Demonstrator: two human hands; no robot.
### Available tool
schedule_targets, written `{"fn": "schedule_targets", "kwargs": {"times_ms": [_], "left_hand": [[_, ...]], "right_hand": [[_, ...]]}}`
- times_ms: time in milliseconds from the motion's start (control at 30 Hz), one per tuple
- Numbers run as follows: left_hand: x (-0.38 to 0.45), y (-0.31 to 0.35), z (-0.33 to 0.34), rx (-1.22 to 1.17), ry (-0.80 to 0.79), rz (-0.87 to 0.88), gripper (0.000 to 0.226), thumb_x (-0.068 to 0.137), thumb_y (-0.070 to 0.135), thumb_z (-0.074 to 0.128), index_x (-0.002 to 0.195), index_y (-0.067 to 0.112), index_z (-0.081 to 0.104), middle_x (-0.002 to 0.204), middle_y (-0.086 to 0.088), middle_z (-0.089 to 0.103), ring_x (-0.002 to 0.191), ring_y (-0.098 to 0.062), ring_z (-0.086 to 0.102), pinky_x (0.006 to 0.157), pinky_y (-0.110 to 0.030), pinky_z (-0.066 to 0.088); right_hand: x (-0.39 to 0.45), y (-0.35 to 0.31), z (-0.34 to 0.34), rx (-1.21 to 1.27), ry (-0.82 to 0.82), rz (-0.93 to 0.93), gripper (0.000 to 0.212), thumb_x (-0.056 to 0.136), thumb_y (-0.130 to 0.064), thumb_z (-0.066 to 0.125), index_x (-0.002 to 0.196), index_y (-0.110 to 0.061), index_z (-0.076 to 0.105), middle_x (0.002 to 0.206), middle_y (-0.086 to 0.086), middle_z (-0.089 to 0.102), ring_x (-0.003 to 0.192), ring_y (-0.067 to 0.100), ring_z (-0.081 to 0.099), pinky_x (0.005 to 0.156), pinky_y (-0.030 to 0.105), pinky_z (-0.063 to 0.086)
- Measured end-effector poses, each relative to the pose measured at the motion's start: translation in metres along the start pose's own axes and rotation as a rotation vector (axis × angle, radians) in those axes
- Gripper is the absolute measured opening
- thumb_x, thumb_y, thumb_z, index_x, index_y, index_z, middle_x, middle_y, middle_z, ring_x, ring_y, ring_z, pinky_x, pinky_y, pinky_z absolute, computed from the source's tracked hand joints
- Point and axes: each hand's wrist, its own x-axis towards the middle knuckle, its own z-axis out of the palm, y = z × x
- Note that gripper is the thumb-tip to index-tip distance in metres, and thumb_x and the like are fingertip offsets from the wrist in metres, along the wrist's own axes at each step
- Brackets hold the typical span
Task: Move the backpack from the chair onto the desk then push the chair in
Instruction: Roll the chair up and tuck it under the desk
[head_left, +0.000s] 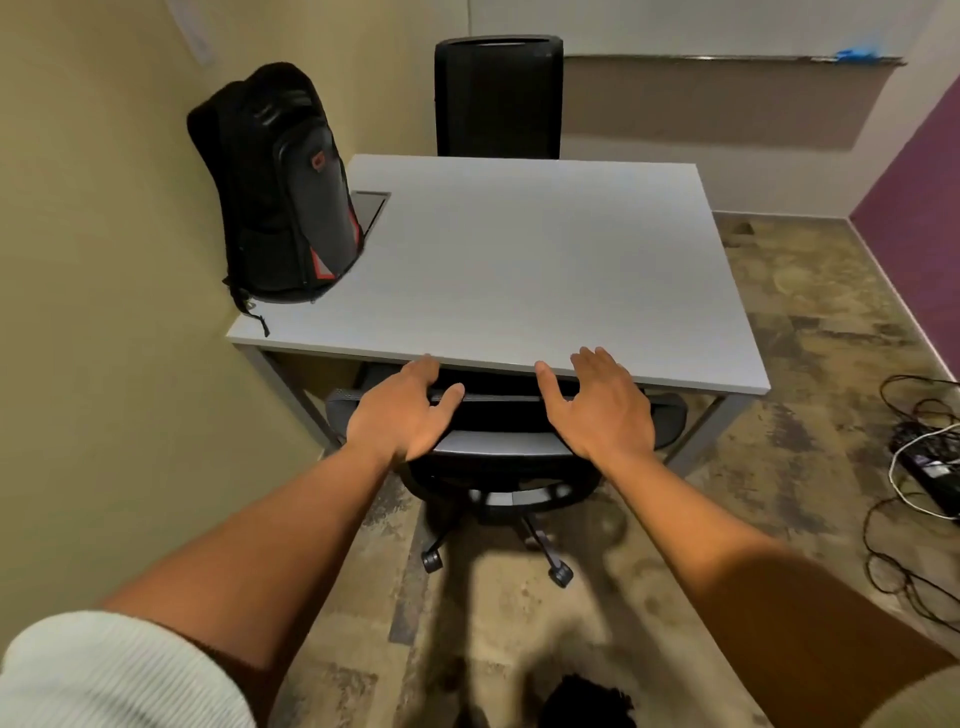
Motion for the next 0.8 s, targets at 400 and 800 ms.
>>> {"fn": "schedule_targets", "kwargs": {"times_ms": [400, 800], "left_hand": [[0.055, -0.037, -0.016, -0.019, 0.017, 0.061, 0.071, 0.092, 0.066, 0.03, 0.15, 0.026, 0.031, 0.158, 0.004, 0.029, 0.14, -0.023, 0.036, 0.109, -0.043, 0.034], [0.111, -0.053, -0.026, 0.01, -0.014, 0.064, 0.071, 0.092, 0.068, 0.027, 0.15, 0.027, 0.03, 0.158, 0.004, 0.029, 0.137, -0.025, 0.04, 0.108, -0.044, 0.035]], "right_hand": [[0.043, -0.038, 0.023, 0.004, -0.019, 0.054, 0.094, 0.087, -0.079, 0.012, 0.139, -0.01, 0.05, 0.149, 0.005, 0.046, 0.142, 0.023, 0.032, 0.111, 0.042, 0.031], [0.09, -0.055, 0.029, -0.003, -0.021, 0.052, 0.09, 0.089, -0.075, 0.014, 0.142, -0.01, 0.046, 0.152, 0.007, 0.041, 0.145, 0.024, 0.026, 0.113, 0.042, 0.027]]}}
